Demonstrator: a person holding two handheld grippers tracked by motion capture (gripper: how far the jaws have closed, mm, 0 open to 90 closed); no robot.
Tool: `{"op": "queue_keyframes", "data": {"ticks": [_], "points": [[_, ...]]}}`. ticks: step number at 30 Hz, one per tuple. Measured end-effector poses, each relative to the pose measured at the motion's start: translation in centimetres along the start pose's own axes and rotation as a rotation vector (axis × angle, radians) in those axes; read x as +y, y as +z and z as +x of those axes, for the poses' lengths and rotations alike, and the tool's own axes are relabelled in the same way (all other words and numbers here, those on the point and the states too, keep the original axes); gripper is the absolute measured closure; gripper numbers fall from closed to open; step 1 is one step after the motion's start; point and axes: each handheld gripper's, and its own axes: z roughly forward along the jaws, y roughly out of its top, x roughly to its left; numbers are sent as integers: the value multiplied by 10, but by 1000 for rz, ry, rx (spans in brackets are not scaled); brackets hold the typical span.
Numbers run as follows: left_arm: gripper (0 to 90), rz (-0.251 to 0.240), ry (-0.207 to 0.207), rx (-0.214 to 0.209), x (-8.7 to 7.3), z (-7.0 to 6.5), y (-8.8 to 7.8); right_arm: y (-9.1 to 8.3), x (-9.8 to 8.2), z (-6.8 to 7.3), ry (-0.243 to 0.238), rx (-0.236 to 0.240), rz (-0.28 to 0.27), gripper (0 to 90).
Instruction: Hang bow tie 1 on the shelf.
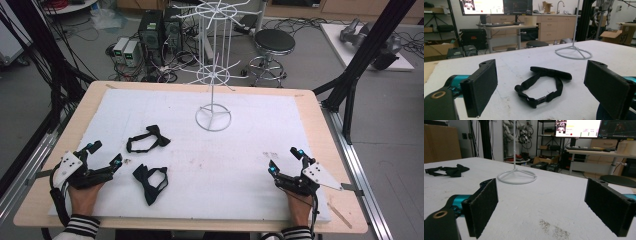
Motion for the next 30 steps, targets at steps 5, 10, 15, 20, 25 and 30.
{"op": "queue_keyframes", "data": {"ticks": [5,10,15,20,25,30], "points": [[120,2,5,0,0,0,0,0,0,-1,14,2,-1,111],[120,-7,1,-1,0,0,-1,-1,0,0,8,-3,-3,110],[120,12,5,-4,0,0,1,-2,0,0,14,-8,-8,110],[120,16,-2,-9,1,1,1,-1,0,1,0,-16,-6,110],[120,39,2,-46,3,1,2,-1,0,2,-9,-24,-7,111],[120,30,1,-75,11,1,2,-1,0,1,-1,-21,-5,110]]}}
